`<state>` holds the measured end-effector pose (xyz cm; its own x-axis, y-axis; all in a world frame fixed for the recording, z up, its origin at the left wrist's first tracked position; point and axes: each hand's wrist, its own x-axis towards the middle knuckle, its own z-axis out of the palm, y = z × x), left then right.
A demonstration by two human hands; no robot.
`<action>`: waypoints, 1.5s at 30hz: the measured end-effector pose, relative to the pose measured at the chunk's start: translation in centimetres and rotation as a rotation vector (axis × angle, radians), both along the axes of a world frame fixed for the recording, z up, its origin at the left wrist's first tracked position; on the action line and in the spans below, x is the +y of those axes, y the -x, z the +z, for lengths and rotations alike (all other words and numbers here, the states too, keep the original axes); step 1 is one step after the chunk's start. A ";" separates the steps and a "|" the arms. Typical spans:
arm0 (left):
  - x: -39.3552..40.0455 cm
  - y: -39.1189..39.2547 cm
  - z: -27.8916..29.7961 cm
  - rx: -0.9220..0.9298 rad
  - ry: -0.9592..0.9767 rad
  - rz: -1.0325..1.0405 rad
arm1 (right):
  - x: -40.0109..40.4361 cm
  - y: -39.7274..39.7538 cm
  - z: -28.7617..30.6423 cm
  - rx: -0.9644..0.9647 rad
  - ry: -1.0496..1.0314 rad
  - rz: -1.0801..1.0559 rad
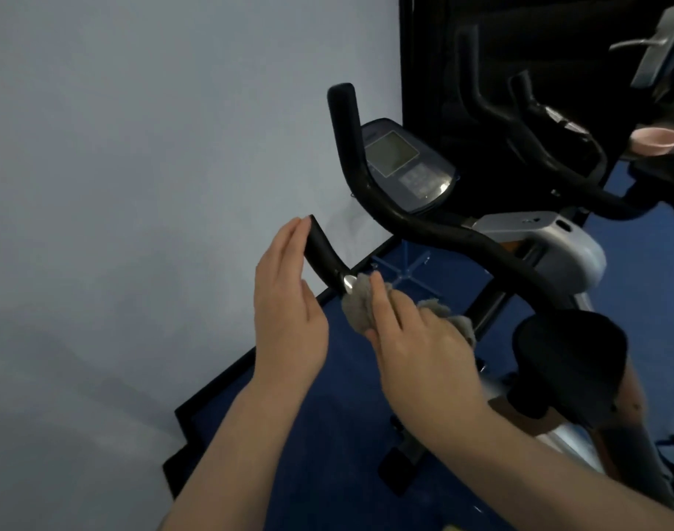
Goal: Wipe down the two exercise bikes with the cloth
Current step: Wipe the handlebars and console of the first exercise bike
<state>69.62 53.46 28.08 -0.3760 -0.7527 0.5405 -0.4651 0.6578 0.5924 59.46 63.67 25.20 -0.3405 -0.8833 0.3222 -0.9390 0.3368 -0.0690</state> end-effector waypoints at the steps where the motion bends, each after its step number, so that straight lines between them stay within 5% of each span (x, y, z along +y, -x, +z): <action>1: 0.0 0.1 0.0 0.002 -0.007 0.007 | -1.3 -0.2 0.9 -0.014 0.024 0.007; 11: -0.8 -0.5 -0.5 0.116 -0.024 -0.070 | -3.6 -0.2 1.2 -0.122 0.114 0.003; 19: -1.4 -1.8 1.4 0.232 -0.246 -0.145 | -5.6 -0.2 2.6 -0.161 0.133 0.046; 24: -2.1 -1.5 1.9 0.407 -0.302 -0.204 | -10.7 -0.5 4.9 -0.597 0.247 0.208; 27: -1.7 -2.1 1.4 0.426 -0.334 -0.220 | -8.8 0.1 4.1 -0.556 0.286 0.196; 30: -1.8 -2.4 0.7 0.452 -0.379 -0.225 | -8.2 1.2 3.3 -0.492 0.111 0.162; 34: -2.1 -2.3 0.6 0.420 -0.374 -0.234 | -12.6 1.1 6.0 -0.896 0.168 0.076; 39: -2.7 -3.2 0.4 0.322 -0.317 -0.265 | -8.0 0.3 3.7 -0.431 0.107 0.048; 45: -3.2 -1.5 0.2 0.452 -0.331 -0.242 | -9.8 -1.8 4.3 -0.341 0.154 -0.020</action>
